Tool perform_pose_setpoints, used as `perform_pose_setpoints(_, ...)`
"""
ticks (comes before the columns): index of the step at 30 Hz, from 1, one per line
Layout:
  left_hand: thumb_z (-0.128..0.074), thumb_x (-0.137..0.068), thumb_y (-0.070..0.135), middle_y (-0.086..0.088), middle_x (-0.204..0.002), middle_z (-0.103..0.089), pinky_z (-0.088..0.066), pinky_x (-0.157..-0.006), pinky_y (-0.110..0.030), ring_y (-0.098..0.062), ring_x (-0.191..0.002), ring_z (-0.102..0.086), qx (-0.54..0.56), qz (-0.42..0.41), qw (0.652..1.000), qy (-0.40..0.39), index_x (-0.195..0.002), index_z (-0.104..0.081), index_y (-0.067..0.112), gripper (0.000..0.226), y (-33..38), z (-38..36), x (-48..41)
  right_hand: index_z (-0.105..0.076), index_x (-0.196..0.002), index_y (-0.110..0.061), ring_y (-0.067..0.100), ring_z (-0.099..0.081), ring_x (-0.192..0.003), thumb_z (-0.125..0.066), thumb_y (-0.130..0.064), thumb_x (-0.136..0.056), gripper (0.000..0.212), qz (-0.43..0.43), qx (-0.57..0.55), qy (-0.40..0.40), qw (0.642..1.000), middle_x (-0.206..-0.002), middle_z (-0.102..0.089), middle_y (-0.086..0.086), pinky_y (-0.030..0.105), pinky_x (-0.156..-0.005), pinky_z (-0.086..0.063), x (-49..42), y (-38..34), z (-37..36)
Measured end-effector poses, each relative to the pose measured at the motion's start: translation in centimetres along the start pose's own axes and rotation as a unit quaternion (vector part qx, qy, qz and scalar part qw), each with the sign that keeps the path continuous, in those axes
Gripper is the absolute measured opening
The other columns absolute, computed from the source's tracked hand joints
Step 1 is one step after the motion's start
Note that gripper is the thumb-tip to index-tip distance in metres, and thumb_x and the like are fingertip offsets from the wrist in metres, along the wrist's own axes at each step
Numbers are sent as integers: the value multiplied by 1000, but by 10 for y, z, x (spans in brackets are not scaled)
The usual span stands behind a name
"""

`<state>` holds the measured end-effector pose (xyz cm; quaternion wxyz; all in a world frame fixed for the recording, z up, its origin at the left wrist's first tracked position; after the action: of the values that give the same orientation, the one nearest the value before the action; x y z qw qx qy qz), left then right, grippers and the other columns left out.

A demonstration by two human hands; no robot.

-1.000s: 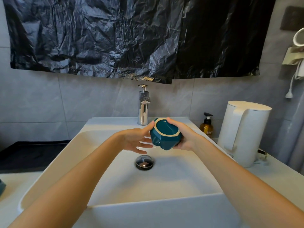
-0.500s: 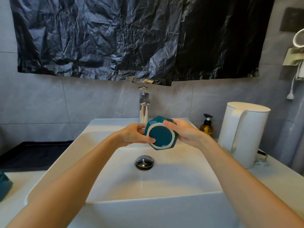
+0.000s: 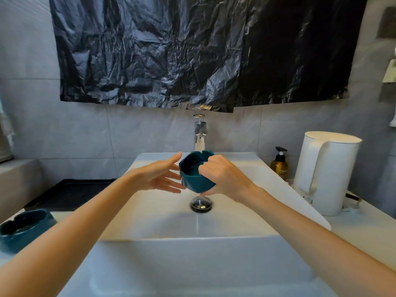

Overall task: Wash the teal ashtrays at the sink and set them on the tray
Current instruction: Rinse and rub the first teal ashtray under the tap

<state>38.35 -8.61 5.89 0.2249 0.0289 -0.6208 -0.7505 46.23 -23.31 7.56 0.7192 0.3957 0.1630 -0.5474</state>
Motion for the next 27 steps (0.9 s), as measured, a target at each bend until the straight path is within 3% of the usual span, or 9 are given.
perform_pose_setpoints(4, -57, -93, 27, -14, -108, -69, -58, -80, -33, -27, -93, -70, 50, -19, 998, 45, -116, -56, 11, 29, 1, 5, 30, -39, -87, -14, 18, -34, -73, -91, -31, -57, 62, 98, 31, 62, 993, -69, -56, 7, 26, -72, -32, -18, -32, 16)
perform_pose_setpoints(8, -57, -91, 32, -16, -94, -73, -60, -67, -28, -27, -82, -72, 72, -27, 991, 112, -110, -58, 11, 28, -2, 27, 65, -41, -89, -14, 24, -47, -68, -89, -38, -58, 62, 52, -15, 44, 998, -72, -55, 8, 30, -71, -39, -45, -46, 20)
perform_pose_setpoints(12, -55, -92, 36, -15, -91, -73, -60, -61, -26, -25, -77, -73, 74, -31, 983, 166, -104, -59, 12, 28, -8, 55, 105, -56, -88, -8, 28, -52, -75, -85, -33, -66, 44, 30, -34, -37, 998, -79, -60, 8, 39, -73, -50, -77, -74, 18)
perform_pose_setpoints(16, -58, -91, 34, -14, -90, -72, -60, -58, -29, -25, -74, -73, 62, -16, 970, 234, -102, -60, 10, 27, -27, 90, 151, -57, -94, -13, 25, -55, -84, -68, -30, -85, 21, 47, -51, -86, 994, -86, -63, 2, 42, -96, -42, -104, -118, 20)
perform_pose_setpoints(20, -60, -89, 34, -13, -86, -75, -59, -56, -29, -25, -75, -73, 59, 5, 962, 267, -102, -62, 9, 28, -54, 119, 201, -57, -107, -19, 18, -50, -89, -57, -31, -93, 19, 45, -131, -137, 981, -94, -60, -3, 33, -70, -36, -130, -165, 16)
perform_pose_setpoints(23, -57, -90, 41, -6, -75, -75, -59, -55, -28, -23, -68, -73, -7, 43, 951, 307, -91, -63, 19, 23, -80, 138, 239, -56, -109, -24, 19, -53, -90, -58, -34, -92, 20, 51, -172, -151, 972, -89, -53, -8, 33, -71, -38, -146, -202, 4)
perform_pose_setpoints(27, -59, -88, 45, 4, -87, -70, -56, -55, -24, -15, -74, -70, -164, 44, 907, 384, -92, -66, 32, 15, -118, 166, 282, -58, -111, -21, 16, -50, -93, -58, -33, -92, 22, 89, -195, -156, 964, -91, -55, -8, 28, -70, -30, -155, -253, -18)
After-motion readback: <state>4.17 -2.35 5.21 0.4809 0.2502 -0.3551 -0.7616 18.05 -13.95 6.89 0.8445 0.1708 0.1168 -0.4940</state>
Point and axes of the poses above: each hand's wrist, its own x-axis away from the middle knuckle, its own z-axis out of the back of the hand, y = z × x, the point moved 5 cm from there along -x, towards the middle knuckle
